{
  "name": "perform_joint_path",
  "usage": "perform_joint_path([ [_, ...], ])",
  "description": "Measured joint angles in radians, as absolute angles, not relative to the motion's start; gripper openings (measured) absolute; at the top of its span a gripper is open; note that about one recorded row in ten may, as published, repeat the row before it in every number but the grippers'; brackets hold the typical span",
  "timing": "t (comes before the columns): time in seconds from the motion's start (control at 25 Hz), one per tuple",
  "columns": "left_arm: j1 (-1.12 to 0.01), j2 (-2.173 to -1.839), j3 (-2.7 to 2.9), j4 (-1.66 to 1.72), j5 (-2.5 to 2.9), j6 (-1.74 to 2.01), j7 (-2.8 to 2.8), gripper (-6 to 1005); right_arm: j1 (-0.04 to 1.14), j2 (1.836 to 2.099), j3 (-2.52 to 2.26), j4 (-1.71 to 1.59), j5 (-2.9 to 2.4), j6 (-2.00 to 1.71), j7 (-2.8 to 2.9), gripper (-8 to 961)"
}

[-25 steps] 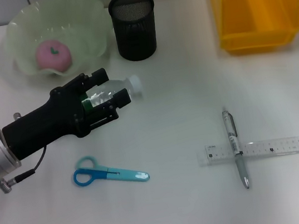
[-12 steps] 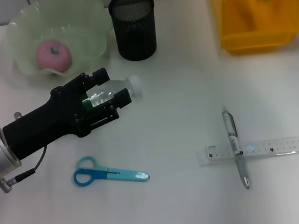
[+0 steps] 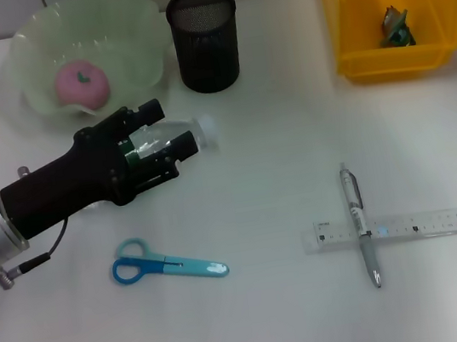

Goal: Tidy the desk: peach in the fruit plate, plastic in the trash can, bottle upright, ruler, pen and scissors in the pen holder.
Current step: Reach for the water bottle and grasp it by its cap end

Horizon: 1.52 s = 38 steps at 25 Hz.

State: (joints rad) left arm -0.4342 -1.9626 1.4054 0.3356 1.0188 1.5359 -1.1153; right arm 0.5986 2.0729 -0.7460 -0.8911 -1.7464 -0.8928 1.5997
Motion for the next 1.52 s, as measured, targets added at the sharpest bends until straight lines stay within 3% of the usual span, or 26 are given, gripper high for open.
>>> perform_joint_path([
  [0.24, -0.448, -1.958, 1.383, 0.337, 1.02, 1.521, -1.117, 846, 0.507, 2.034, -0.746, -0.87, -1.558, -1.289, 1.636, 723],
  [0.32, -0.455, -1.955, 1.38, 0.337, 1.02, 1.511, -1.117, 846, 0.486, 2.007, -0.756, -0.836, -1.568, -1.523, 1.598, 748],
  [0.44, -0.463, -1.949, 1.379, 0.337, 1.023, 1.499, -1.122, 846, 0.483, 2.004, -0.759, -0.83, -1.587, -1.57, 1.582, 780],
  [0.56, -0.478, -1.939, 1.379, 0.338, 1.035, 1.479, -1.135, 846, 0.466, 2.013, -0.763, -0.81, -1.666, -1.649, 1.5, 800],
  [0.72, -0.505, -1.919, 1.381, 0.348, 1.067, 1.442, -1.162, 846, 0.428, 2.045, -0.76, -0.737, -1.783, -1.608, 1.304, 800],
  [1.04, -0.531, -1.91, 1.348, 0.451, 1.217, 1.361, -1.246, 846, 0.401, 2.075, -0.767, -0.644, -1.854, -1.459, 1.12, 799],
  [1.44, -0.663, -1.949, 1.229, 0.635, 1.686, 1.239, -1.513, 846, 0.408, 2.076, -0.768, -0.569, -1.864, -1.403, 1.036, 799],
  [1.52, -0.731, -1.969, 1.191, 0.686, 1.872, 1.237, -1.617, 846, 0.405, 2.077, -0.768, -0.568, -1.865, -1.402, 1.035, 799],
])
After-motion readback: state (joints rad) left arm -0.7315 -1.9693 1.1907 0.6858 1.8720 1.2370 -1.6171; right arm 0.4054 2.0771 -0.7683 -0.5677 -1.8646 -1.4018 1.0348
